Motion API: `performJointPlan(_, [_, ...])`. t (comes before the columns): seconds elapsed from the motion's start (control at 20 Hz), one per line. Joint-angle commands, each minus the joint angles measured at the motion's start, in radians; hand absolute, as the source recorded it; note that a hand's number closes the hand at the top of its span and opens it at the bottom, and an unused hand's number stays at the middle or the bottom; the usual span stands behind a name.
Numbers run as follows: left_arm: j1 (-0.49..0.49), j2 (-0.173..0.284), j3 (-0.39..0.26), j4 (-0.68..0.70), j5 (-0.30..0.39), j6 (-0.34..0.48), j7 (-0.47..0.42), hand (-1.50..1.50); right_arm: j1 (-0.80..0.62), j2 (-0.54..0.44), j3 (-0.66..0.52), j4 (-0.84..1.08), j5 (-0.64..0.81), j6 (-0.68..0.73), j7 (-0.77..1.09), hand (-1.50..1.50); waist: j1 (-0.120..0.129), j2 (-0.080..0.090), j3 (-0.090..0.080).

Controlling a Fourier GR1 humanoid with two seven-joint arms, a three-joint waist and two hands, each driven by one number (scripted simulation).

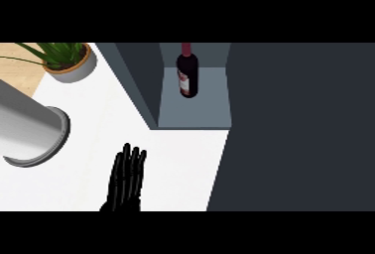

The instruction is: Pick up the wine, place it into the cabinet and close the cabinet

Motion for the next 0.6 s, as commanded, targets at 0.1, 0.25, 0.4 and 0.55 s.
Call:
performJointPlan(0.1, [0.13,0.123,0.018,-0.081,0.027,-0.142,-0.053,-1.5,0.061,-0.038,-0.043,-0.051,-0.15,0.091,-0.033,1.5,0.002,0.001,-0.001])
performJointPlan(0.25, [0.14,0.161,0.065,-0.128,0.032,-0.135,-0.033,-1.5,0.164,-0.026,0.022,-0.114,-0.166,0.123,-0.035,1.5,-0.003,-0.001,0.0])
performJointPlan(0.4, [0.156,0.203,0.123,-0.165,0.068,-0.164,-0.022,-1.5,0.187,0.022,0.121,-0.1,-0.183,0.083,0.036,1.5,-0.001,-0.001,-0.001])
performJointPlan(0.55, [0.193,0.258,0.209,-0.191,0.116,-0.211,-0.028,-1.5,0.164,0.043,0.165,-0.133,-0.181,0.038,0.114,1.5,0.004,-0.001,-0.002])
